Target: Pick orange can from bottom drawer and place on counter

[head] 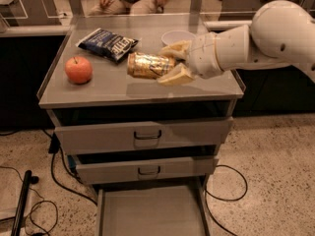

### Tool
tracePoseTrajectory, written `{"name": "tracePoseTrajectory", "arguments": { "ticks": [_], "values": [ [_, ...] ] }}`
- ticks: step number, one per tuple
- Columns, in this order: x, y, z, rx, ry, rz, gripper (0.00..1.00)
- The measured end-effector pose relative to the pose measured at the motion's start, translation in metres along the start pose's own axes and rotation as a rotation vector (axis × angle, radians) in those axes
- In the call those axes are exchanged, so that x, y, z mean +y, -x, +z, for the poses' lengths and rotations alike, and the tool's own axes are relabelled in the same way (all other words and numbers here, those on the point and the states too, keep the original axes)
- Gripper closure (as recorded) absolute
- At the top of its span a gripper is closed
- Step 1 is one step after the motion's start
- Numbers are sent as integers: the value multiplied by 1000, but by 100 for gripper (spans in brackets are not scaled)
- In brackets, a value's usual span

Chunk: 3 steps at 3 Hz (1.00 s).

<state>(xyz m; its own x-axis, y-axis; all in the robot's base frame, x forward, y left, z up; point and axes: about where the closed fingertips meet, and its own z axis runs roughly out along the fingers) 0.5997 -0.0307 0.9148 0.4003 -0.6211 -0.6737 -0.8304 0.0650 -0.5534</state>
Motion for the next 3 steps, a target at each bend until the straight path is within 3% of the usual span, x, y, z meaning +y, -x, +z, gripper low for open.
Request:
{"name": "tracePoseTrajectory", "arguments": {
  "ticks": [2,3],
  "values": [
    [-19,-4,41,18,34,63,100],
    [-41,-34,62,63,21,138,100]
  ]
}}
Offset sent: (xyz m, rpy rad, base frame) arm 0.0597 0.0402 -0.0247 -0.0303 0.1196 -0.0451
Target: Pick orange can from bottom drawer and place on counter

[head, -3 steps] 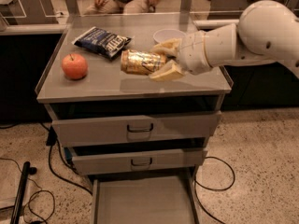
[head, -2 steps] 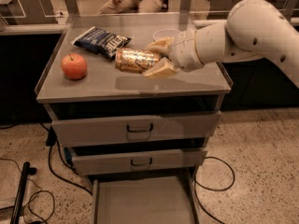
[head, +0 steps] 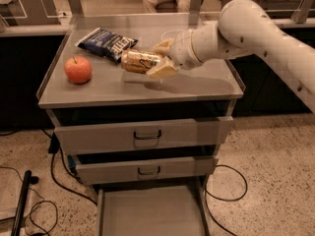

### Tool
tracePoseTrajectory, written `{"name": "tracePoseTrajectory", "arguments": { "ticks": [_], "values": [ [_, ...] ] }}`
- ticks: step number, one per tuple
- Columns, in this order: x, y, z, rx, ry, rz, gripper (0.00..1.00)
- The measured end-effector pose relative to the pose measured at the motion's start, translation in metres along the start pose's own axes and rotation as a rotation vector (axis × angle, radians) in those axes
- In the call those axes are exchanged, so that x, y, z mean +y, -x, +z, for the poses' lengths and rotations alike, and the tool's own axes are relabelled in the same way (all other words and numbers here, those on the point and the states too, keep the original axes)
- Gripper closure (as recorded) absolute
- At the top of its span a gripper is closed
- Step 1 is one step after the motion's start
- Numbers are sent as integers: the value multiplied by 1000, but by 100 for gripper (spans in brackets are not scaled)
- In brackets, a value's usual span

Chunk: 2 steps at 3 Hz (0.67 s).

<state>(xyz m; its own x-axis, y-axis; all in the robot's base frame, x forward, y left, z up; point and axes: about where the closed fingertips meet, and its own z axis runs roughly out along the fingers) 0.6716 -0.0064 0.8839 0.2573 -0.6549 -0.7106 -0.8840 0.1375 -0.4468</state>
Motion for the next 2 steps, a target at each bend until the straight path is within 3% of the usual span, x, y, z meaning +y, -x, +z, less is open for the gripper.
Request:
{"name": "tracePoseTrajectory", "arguments": {
  "ticks": [1,2],
  "values": [
    [-22,-25,11,31,-16,65,100],
    [-32,-31,20,48,-3,81,100]
  ]
}}
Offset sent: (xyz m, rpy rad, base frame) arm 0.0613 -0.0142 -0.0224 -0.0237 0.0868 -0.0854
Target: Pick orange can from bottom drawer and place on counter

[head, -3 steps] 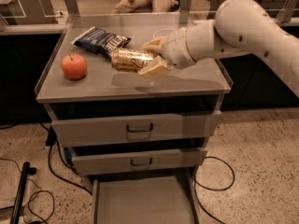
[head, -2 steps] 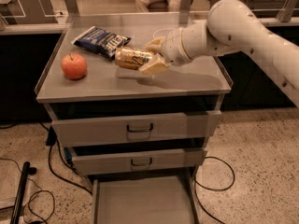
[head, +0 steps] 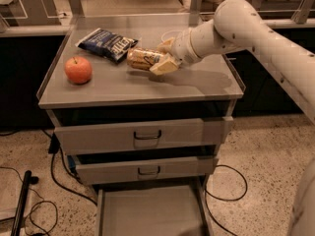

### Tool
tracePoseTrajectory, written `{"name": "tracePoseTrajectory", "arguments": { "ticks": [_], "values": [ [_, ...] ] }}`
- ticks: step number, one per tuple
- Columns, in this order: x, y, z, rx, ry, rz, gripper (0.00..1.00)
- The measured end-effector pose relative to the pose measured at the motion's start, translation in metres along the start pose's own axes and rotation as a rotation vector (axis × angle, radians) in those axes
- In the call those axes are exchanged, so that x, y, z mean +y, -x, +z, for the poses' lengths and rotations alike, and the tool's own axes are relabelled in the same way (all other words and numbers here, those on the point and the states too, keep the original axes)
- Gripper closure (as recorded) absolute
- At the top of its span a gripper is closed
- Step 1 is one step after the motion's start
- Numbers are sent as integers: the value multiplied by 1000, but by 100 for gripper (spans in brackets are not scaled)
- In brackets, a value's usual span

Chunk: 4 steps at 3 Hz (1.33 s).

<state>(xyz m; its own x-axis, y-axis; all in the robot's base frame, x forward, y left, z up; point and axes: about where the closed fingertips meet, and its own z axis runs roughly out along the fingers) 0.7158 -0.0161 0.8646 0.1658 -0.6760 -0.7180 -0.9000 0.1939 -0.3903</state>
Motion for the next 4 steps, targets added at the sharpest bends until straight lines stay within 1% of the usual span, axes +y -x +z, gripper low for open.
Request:
{"name": "tracePoseTrajectory", "arguments": {
  "ticks": [1,2,3,4],
  "values": [
    [5,-3,9,51,53,-35,100],
    [21,-3,19,87,135,-78,100],
    [25,-3,20,90,151,-79,82],
    [25,-3,20,90,151,-79,51]
  ]
}}
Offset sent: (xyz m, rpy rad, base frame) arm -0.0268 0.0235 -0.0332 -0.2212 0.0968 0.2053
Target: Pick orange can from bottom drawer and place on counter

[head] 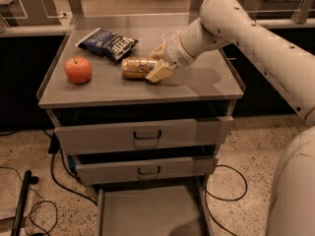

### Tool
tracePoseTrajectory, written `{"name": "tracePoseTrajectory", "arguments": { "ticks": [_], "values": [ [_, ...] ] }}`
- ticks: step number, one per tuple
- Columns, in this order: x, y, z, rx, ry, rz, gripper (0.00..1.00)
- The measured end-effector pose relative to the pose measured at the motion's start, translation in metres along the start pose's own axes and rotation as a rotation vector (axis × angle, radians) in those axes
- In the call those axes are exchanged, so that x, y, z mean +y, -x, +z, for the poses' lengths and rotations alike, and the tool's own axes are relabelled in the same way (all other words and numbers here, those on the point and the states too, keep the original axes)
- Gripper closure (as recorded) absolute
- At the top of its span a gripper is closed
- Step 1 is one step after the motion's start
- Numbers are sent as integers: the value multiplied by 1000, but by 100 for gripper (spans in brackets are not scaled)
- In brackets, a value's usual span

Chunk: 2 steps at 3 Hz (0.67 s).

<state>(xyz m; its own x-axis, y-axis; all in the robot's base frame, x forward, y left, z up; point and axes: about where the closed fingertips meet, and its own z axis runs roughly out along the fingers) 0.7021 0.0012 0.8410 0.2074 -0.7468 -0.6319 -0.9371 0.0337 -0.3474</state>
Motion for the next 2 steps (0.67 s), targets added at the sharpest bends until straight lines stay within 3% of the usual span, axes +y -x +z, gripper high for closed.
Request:
{"name": "tracePoseTrajectory", "arguments": {
  "ticks": [2],
  "values": [
    [0,0,0,0,0,0,5]
  ]
}}
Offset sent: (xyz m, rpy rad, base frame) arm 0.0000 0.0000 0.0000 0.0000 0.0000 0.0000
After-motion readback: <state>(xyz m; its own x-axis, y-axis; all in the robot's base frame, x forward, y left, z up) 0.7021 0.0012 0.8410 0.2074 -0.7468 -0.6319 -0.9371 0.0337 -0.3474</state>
